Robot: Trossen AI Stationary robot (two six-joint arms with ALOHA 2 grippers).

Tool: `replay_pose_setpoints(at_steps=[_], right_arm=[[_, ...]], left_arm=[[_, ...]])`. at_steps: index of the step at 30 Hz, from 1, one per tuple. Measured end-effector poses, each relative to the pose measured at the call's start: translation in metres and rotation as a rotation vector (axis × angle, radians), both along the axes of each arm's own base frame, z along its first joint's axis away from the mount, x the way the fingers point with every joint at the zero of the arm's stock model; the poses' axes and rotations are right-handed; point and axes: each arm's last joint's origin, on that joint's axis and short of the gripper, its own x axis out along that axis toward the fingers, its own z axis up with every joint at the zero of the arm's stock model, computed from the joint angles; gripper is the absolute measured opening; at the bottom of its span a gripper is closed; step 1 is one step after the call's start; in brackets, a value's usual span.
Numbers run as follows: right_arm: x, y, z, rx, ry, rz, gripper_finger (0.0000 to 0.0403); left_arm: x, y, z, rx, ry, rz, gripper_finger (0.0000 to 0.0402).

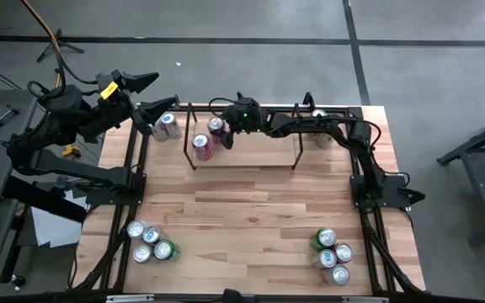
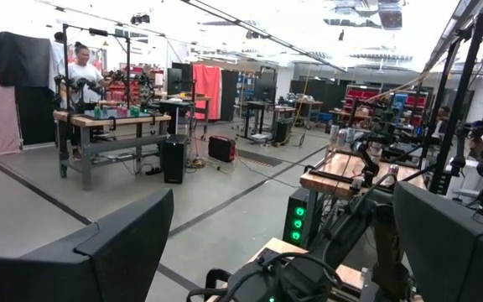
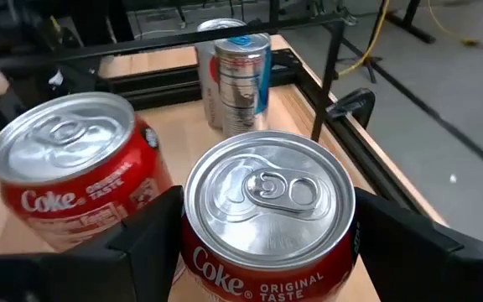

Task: Place canned beverage on shelf
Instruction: Put the top red soda can on the shelf aligned with the other red soda can

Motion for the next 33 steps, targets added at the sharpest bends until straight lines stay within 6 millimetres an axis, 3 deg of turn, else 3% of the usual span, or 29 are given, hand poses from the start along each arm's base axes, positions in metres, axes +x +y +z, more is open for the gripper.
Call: replay_pose_setpoints(at_steps=[9,19,33], right_arm=[[0.005,-0.002,-0.003,-0.041,-0.039,-0.003,0.0287],[0.033,-0.011,0.002,-0.006,-0.012,0.055,0.0293],[0.03,-0.019,0.007,0.034,-0.002,0.047,0.0314]], left_arm=[[0.0,0.0,0.0,-0.015,-0.01,-0.002,0.0367],[0.0,0.0,0.0,-0.016,-0.011,0.0,0.0367],[0.0,0.0,0.0,-0.015,-0.01,0.0,0.0367]])
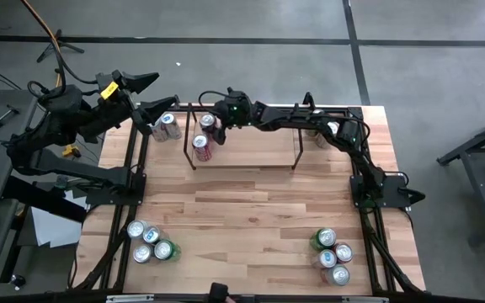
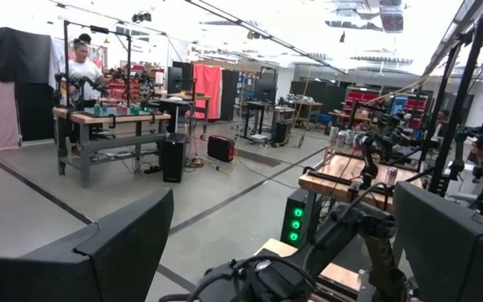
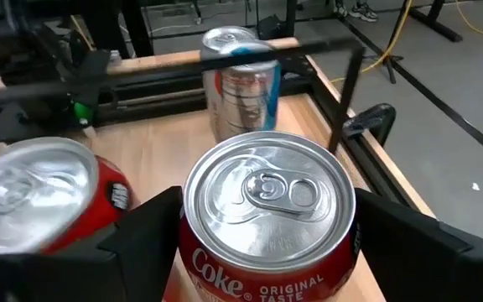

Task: Place canned beverage on shelf
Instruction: Put the top red soda can on the shelf aligned with the other red soda can

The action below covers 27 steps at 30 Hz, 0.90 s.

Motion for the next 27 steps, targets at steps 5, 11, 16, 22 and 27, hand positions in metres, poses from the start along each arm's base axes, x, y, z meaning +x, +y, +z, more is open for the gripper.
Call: replay_pose_setpoints(at_steps=[5,11,16,22,27], right_arm=[[0.0028,0.0056,0.0011,-0.023,-0.003,-0.034,0.0315],[0.0037,0.0105,-0.0012,-0.029,0.027,-0.059,0.0316],[0.0034,0.0107,-0.0014,-0.024,0.032,-0.059,0.0316],[0.0035,0.0106,-0.0011,-0.026,0.03,-0.058,0.0316],[0.0035,0.0107,-0.0011,-0.026,0.03,-0.056,0.0316]], left_arm=[[0.0,0.0,0.0,0.001,0.001,0.0,0.0367],[0.0,0.0,-0.0001,0.001,0.002,0.0,0.0367],[0.0,0.0,-0.0001,0.001,0.002,0.0,0.0367],[0.0,0.0,-0.0001,0.001,0.002,0.0,0.0367],[0.0,0.0,-0.0001,0.001,0.002,0.0,0.0367]])
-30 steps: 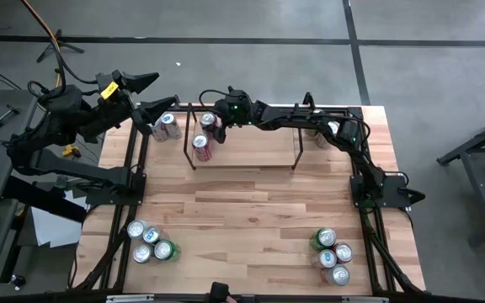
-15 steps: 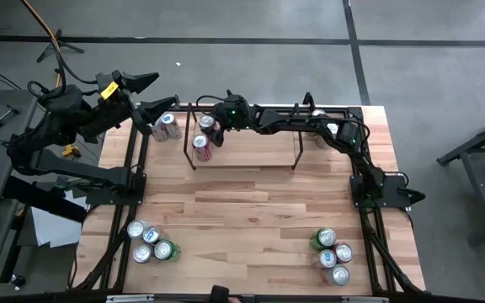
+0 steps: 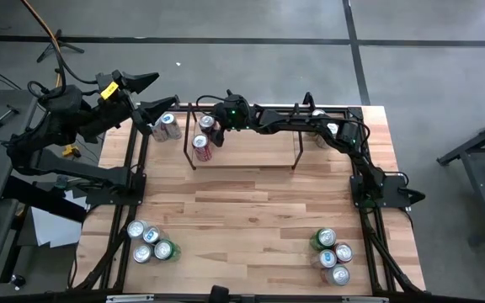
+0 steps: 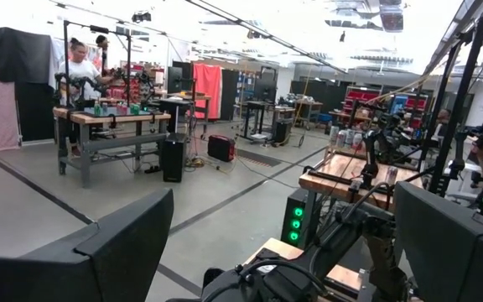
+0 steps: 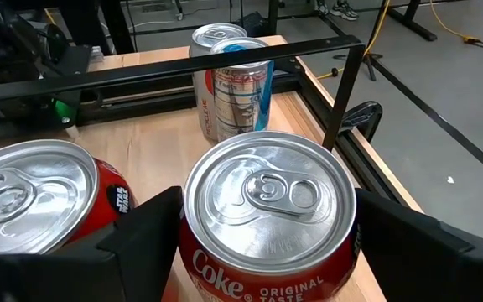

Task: Place canned beverage on shelf
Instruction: Put the top red soda can on the shelf aligned with the other red soda can

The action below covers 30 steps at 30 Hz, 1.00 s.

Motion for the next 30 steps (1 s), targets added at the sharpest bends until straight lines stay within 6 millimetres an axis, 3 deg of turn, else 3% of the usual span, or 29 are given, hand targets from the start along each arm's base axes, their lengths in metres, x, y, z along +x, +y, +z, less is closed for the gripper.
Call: replay_pose_setpoints(at_steps=[7,16,20,30], right_arm=[[0.0,0.0,0.0,0.006,-0.002,0.016,0.0321],[0.0,0.0,0.002,-0.009,-0.008,0.027,0.0393],[-0.002,-0.003,0.005,-0.017,-0.008,0.024,0.0393],[-0.027,-0.019,0.058,-0.017,-0.107,0.018,0.0392]], left_arm=[[0.0,0.0,0.0,0.0,0.0,0.0,0.0367],[0.0,0.0,0.0,0.0,0.0,0.0,0.0367],[0.0,0.0,0.0,0.0,0.0,0.0,0.0367],[0.0,0.0,0.0,0.001,0.0,0.0,0.0367]])
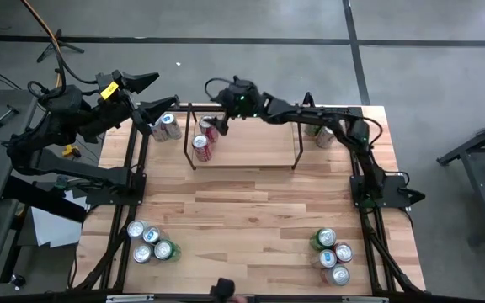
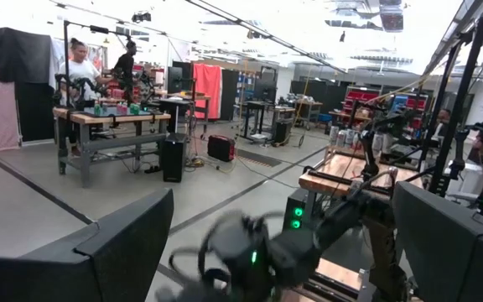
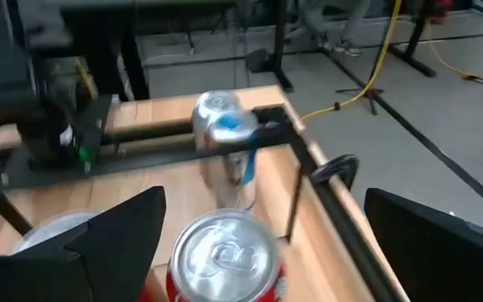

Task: Place canned beverage on shelf
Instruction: Put the top red soda can on the shelf aligned with the other red soda can

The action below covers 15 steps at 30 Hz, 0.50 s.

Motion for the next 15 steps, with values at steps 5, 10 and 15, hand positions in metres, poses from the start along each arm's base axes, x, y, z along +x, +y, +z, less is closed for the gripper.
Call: replay_pose_setpoints(at_steps=[5,10,15], right_arm=[[-0.024,-0.01,0.021,0.115,0.041,-0.095,0.0392],[-0.039,-0.021,0.013,0.17,0.17,-0.135,0.0392],[-0.046,-0.026,0.002,0.179,0.278,-0.138,0.0392]], left_arm=[[0.0,0.0,-0.001,0.0,0.007,0.0,0.0367],[0.0,0.0,-0.003,0.009,0.037,-0.003,0.0367],[0.008,0.001,-0.02,0.031,0.14,0.001,0.0365]])
